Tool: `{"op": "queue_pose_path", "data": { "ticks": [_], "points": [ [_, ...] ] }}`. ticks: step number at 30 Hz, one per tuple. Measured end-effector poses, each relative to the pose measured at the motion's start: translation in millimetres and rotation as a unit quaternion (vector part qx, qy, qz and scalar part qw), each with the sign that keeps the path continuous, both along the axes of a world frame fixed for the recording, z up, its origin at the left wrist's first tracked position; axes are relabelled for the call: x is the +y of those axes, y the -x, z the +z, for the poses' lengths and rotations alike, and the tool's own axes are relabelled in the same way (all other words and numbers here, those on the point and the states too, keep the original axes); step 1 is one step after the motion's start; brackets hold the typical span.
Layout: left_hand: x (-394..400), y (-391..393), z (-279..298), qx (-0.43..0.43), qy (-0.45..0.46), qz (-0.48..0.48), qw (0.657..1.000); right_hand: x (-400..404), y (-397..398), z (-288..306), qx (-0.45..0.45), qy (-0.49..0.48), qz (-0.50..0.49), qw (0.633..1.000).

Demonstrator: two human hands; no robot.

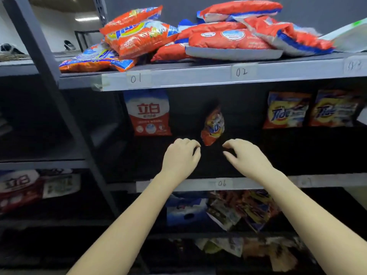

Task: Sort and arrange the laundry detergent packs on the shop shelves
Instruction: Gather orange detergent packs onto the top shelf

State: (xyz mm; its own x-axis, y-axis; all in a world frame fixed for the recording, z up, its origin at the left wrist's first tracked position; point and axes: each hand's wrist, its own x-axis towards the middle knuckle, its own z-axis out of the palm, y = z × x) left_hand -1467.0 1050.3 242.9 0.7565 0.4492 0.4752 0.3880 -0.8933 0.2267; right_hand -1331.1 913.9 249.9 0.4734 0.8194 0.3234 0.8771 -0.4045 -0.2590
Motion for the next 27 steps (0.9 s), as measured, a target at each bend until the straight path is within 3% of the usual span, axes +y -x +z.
{"op": "queue_pose_path", "data": {
  "ticks": [10, 15, 18, 23, 27],
  "points": [
    [48.8, -99.1, -86.7, 0.105, 0.248, 0.063, 0.961, 39.6, -71.3, -86.6, 0.122, 0.03, -0.061, 0.99],
    [89.3, -156.9, -100.6, 0.027, 0.299, 0.083, 0.95, 61.1, -114.3, -90.1, 0.149, 0.073, -0.076, 0.983],
    [107.6, -192.3, -103.5, -0.058, 0.308, 0.068, 0.947, 68.2, -133.3, -96.0, 0.138, 0.056, -0.075, 0.986],
    [122.1, -237.3, -108.8, -0.12, 0.304, 0.057, 0.944, 76.8, -149.5, -104.4, 0.147, 0.02, -0.073, 0.986],
    [120.1, -249.4, -112.9, -0.201, 0.381, 0.077, 0.899, 77.6, -160.4, -111.2, 0.161, 0.014, -0.068, 0.985]
  ]
}}
